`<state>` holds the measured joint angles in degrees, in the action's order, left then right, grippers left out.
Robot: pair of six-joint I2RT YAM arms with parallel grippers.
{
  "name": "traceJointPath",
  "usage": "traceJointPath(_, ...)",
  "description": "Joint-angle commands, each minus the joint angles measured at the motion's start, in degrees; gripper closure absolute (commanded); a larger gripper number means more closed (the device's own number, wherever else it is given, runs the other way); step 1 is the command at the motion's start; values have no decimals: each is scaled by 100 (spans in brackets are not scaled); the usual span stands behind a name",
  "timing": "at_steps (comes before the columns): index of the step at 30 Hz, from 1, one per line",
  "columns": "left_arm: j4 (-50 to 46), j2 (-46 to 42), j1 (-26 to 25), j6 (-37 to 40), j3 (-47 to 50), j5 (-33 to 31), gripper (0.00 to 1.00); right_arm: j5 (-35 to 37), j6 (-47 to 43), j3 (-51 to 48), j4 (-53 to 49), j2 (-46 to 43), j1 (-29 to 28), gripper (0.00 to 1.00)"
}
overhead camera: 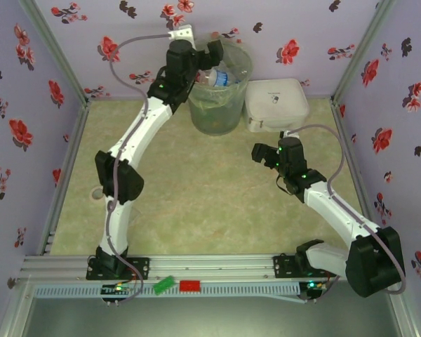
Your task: Put the plastic bottles in the bin
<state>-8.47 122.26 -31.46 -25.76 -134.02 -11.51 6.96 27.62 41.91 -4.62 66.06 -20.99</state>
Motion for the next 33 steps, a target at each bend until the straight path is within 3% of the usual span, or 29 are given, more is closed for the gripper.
traceJointPath(1,223,-459,-35,-421,246,594,0,86,-100,125,-69,55,16,0)
traceJointPath(9,797,-671,-193,-1206,1368,1077,0,77,-93,89,-104,54,12,0)
traceJointPath(18,800,-120,-220,-1703,1249,1396,0,220,-188,66,-267,-71,16,0)
traceJointPath(25,601,-15,-209,-1481,799,1385,0,494,-271,-7,-298,-121,33,0)
traceJointPath(33,562,-837,68,-896,1180,1328,0,1184,-699,-104,-161,184,318,0)
